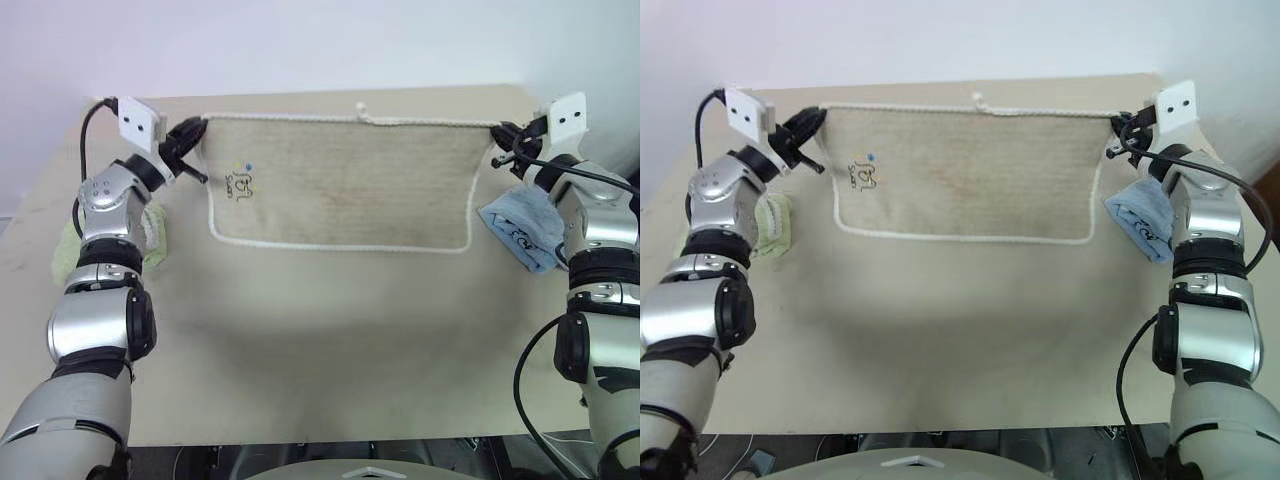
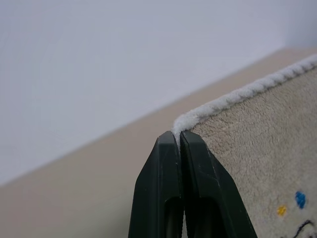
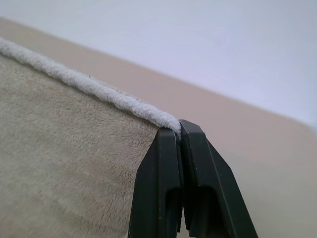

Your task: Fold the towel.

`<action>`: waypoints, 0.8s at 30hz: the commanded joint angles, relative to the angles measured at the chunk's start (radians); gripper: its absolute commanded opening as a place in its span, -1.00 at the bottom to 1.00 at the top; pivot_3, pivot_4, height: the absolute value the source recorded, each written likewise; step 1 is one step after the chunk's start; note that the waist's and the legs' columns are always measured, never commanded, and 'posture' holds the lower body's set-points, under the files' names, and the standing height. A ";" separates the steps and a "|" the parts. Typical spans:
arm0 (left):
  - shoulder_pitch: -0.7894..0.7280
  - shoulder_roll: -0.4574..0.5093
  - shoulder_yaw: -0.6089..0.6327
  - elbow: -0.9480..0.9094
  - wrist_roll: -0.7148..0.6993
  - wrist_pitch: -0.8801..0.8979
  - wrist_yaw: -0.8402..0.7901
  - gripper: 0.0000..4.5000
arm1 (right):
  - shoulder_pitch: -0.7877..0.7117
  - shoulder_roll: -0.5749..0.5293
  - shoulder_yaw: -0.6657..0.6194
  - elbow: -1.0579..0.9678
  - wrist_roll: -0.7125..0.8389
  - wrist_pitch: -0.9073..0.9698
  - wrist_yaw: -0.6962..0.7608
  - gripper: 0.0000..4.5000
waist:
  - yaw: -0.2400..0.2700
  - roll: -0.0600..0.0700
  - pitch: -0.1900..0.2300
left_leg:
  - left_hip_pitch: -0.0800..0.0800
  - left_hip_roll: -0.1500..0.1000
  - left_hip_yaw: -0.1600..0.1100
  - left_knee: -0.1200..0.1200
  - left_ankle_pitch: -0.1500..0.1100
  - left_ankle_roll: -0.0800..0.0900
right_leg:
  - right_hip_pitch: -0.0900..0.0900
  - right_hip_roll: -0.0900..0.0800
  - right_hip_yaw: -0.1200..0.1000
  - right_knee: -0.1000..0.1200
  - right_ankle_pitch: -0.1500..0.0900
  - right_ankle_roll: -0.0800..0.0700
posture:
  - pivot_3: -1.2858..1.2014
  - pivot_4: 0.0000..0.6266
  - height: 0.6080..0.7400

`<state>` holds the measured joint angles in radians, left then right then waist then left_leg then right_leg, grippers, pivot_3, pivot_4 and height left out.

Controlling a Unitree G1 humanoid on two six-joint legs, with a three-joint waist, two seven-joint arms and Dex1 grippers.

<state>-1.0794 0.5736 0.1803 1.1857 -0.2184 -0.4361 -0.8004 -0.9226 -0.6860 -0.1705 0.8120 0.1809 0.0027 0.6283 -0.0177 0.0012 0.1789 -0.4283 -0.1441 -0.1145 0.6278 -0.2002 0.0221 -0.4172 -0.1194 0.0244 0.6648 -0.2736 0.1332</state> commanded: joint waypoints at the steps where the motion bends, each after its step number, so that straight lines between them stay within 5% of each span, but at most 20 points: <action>1: -0.042 0.035 0.051 0.016 -0.006 -0.025 0.053 -1.00 | -0.042 -0.024 -0.072 0.030 0.022 -0.024 -0.069 -0.98 | -0.002 0.000 0.000 | 0.000 0.000 0.000 0.000 0.000 0.000 | 0.000 0.000 0.000 0.000 0.000 0.000 | 0.03 -0.52 0.82; 6: -0.055 0.037 0.062 0.019 -0.016 -0.021 0.028 -1.00 | -0.053 -0.019 -0.090 0.037 0.061 -0.025 -0.059 -0.98 | -0.003 0.000 0.000 | 0.000 0.000 0.000 0.000 0.000 0.000 | 0.000 0.000 0.000 0.000 0.000 0.000 | 0.03 -0.52 0.82; 15: 0.078 0.058 0.110 -0.060 -0.087 0.057 -0.205 -1.00 | 0.210 -0.046 -0.055 -0.342 0.236 0.273 0.285 -0.98 | -0.005 0.000 0.000 | 0.000 0.000 0.000 0.001 0.000 0.001 | 0.000 0.000 0.000 0.001 0.000 0.000 | 0.03 -0.52 0.82; 24: 0.288 0.099 0.153 -0.343 -0.242 0.349 -0.460 -1.00 | 0.391 -0.144 -0.092 -0.604 0.399 0.478 0.521 -0.98 | -0.004 0.000 0.000 | -0.003 0.001 0.000 0.004 -0.001 0.001 | -0.002 0.001 0.000 0.001 0.001 0.000 | 0.03 -0.52 0.82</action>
<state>-0.8038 0.6481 0.3065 0.9139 -0.4108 -0.1466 -1.2205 -0.5309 -0.8091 -0.2169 0.2465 0.5390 0.4634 1.1126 -0.0215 0.0012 0.1790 -0.4311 -0.1432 -0.1150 0.6318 -0.2009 0.0235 -0.4188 -0.1189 0.0244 0.6657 -0.2731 0.1332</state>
